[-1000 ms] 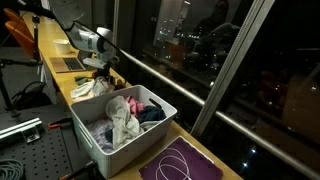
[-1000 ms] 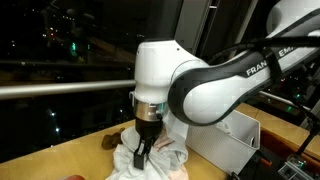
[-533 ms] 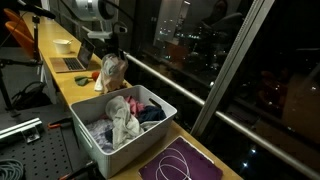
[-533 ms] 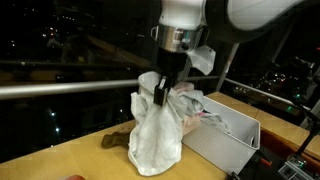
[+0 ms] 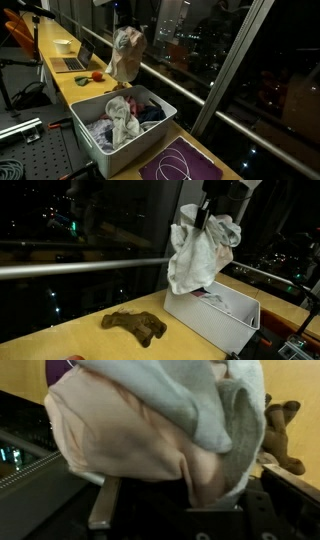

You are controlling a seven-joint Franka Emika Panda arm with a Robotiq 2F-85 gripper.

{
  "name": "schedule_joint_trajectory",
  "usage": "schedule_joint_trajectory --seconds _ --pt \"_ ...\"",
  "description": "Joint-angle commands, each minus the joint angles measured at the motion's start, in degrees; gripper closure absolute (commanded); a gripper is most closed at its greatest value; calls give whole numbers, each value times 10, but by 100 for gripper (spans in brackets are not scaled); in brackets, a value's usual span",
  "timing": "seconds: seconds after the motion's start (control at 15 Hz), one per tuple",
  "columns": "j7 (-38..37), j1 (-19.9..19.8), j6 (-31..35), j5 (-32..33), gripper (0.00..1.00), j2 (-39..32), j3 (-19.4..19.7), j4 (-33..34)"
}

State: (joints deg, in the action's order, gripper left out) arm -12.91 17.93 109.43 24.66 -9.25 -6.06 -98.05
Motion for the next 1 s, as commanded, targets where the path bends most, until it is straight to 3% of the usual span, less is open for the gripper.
schedule_joint_trajectory --seconds 0.0,0.4,0.73,0.8,0.93 --pt "11 -45 7 2 100 45 4 -44" --pt "25 -105 67 -10 100 31 14 -113" --pt "38 -129 145 -22 100 -11 26 -165" --pt "42 -131 156 -26 75 -21 28 -170" --pt "47 -131 165 -34 67 -28 28 -180"
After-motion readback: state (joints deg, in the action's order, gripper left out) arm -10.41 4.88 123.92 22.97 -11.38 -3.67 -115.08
